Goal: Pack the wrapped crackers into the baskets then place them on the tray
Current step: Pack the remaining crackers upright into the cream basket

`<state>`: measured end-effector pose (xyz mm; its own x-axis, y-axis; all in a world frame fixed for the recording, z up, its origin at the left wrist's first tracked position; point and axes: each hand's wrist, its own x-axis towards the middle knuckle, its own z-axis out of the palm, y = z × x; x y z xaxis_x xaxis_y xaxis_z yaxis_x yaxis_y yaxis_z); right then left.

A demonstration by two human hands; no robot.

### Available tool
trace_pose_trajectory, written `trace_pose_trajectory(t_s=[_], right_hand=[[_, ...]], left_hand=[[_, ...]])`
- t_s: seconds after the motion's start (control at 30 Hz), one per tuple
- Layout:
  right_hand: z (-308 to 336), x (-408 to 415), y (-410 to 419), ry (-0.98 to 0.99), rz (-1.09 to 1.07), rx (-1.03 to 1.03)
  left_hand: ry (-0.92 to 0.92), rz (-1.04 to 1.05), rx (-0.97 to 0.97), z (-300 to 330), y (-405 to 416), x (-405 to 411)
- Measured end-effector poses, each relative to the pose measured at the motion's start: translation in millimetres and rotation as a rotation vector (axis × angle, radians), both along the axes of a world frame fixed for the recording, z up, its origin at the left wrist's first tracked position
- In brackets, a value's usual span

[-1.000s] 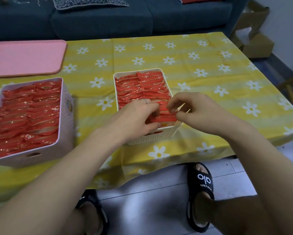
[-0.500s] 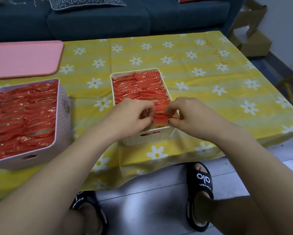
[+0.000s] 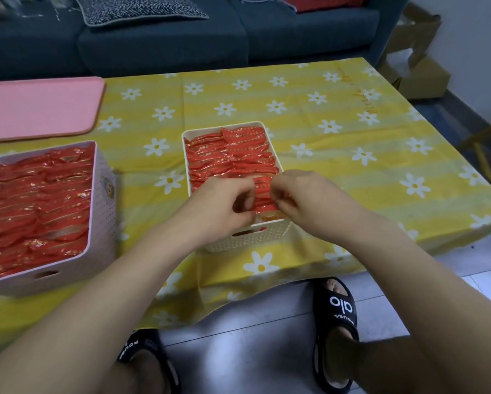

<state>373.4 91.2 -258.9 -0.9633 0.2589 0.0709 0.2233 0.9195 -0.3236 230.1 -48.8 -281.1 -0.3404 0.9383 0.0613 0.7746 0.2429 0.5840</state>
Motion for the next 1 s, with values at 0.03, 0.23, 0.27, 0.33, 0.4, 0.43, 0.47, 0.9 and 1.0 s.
trace_pose_trajectory(t_s=[0.03, 0.23, 0.27, 0.33, 0.4, 0.43, 0.47, 0.9, 1.0], right_hand=[[-0.4, -1.1, -0.8, 0.01, 0.004, 0.003], [-4.9, -4.7, -8.6, 0.016, 0.019, 0.01], [-6.0, -4.7, -8.1, -0.001, 0.011, -0.003], [-7.1, -4.9, -5.3, -0.023, -0.02, -0.027], [-5.7, -5.3, -5.2, -0.029, -0.052, -0.031], [-5.2, -5.3, -6.4, -0.025, -0.073, -0.013], [-4.9, -5.1, -7.7, -0.001, -0.084, 0.01], [-11.3, -9.2, -23.6, -0.055, -0.087, -0.008], [-9.9, -12.3, -23.4, -0.035, -0.117, -0.006]], left_hand=[[0.023, 0.004, -0.015, -0.8, 1.2, -0.2], [0.238, 0.001, -0.137, -5.2, 12.6, -0.1], [0.258, -0.001, -0.146, -5.5, 14.4, 0.5], [0.279, 0.008, -0.153, -5.5, 15.8, 1.5], [0.299, 0.014, -0.135, -4.9, 14.8, 1.0], [0.292, 0.008, -0.123, -4.3, 14.0, 0.2], [0.253, -0.002, -0.108, -3.1, 12.5, -1.7], [0.293, 0.03, -0.132, 2.2, -2.9, -30.4], [0.358, 0.073, -0.167, 5.0, -0.1, -31.1]])
